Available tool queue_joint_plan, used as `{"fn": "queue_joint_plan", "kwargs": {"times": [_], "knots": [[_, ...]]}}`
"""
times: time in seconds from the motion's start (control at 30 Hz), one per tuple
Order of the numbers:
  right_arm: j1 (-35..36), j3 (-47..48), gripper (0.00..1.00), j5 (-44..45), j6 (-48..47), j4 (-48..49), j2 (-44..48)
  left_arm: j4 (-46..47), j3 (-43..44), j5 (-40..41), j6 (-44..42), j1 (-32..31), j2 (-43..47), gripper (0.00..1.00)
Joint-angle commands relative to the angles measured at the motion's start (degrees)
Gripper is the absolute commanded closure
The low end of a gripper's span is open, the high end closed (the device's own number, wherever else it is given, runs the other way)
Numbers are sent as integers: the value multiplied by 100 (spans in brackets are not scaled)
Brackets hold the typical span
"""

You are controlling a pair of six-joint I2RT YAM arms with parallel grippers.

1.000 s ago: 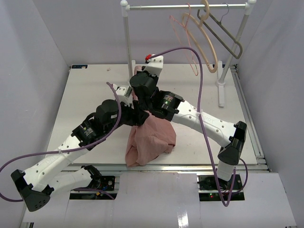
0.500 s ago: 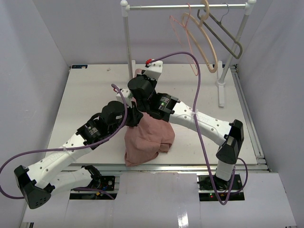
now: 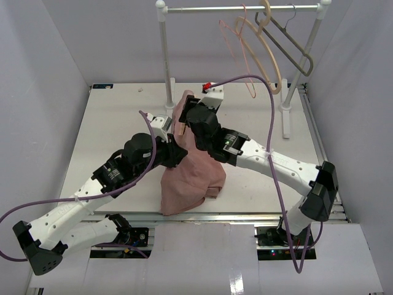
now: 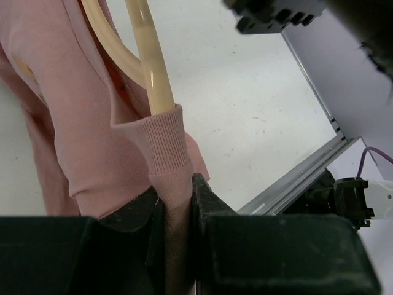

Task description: Place the t-shirt on the hanger

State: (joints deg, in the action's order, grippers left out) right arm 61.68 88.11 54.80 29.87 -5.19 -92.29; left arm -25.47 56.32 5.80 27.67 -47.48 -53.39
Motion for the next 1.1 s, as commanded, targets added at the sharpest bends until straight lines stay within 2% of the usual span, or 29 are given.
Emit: {"fn": "queue_joint_plan", "kwargs": {"times": [0.0,0.1,0.27,0.4,0.73,0.9,1.07], "knots": [[-54,-365,32,-170,-552,1208,811,524,-94,-323,150,-6,151,100],[-126,-566,17,-548,-1020,1513,1077,534,-113,-303,211,-6,98,100],[-188,-617,14,-1442,-1524,1521,1462,408,25,-48,272,-13,-136,100],[-185,-739,2,-1720,-1536,1152,1915,433,258,-52,166,-6,-344,100],[-192,-2649,2,-1844,-1205,656,4922,22,2208,926,-411,146,-1451,100],[-183,-3296,2,-1711,-1133,261,6408,328,2932,647,-420,290,-2007,100],[-188,-3656,2,-1935,-937,-349,7178,268,4082,579,-487,524,-2664,100]]}}
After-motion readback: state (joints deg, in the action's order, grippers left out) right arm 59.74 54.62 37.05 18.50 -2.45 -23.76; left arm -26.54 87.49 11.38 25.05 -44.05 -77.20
